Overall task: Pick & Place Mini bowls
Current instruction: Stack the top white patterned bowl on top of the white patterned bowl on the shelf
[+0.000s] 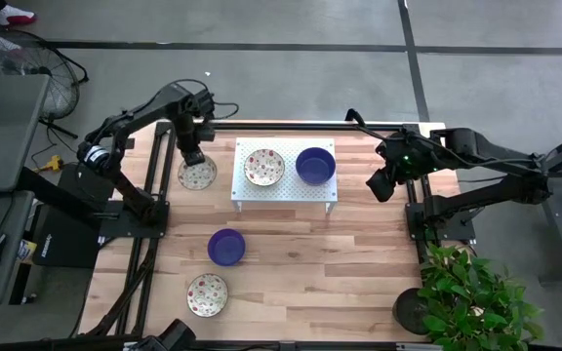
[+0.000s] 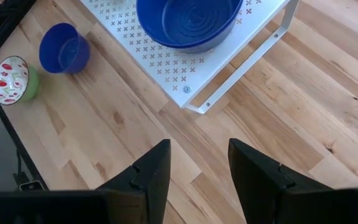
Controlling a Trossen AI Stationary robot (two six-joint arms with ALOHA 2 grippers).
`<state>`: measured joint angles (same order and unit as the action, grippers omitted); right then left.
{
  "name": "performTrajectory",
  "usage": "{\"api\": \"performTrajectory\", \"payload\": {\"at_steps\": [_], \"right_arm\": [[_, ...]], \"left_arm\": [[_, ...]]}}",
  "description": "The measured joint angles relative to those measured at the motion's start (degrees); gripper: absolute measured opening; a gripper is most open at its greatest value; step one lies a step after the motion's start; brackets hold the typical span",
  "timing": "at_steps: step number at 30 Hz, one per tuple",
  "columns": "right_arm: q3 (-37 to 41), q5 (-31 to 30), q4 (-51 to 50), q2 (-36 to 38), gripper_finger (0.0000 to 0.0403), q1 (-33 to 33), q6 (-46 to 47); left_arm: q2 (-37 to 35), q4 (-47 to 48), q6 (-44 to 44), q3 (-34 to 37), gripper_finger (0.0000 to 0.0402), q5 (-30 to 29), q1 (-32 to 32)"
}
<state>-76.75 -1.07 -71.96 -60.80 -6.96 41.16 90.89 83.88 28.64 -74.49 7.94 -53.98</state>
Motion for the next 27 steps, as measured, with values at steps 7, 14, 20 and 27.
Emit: {"api": "performTrajectory", "payload": {"at_steps": [7, 14, 20, 27], "right_arm": [[0.0, 0.0, 0.0, 0.0, 0.0149, 0.0, -1.1], [0.0, 0.6, 0.0, 0.0, 0.0149, 0.0, -1.8], [0.0, 0.8, 0.0, 0.0, 0.0149, 0.0, -2.6], [0.0, 1.3, 0.0, 0.0, 0.0149, 0.0, -3.5]], "left_arm": [[-0.1, 6.5, -1.2, -10.9, 0.0003, -0.1, 0.9], [-0.8, 6.2, -6.6, -18.8, 0.0003, 6.4, 2.6], [-0.8, 6.2, -11.8, -23.2, 0.0002, 8.1, 7.5], [-0.7, 6.2, -18.1, -25.9, 0.0002, 8.0, 12.9]]}}
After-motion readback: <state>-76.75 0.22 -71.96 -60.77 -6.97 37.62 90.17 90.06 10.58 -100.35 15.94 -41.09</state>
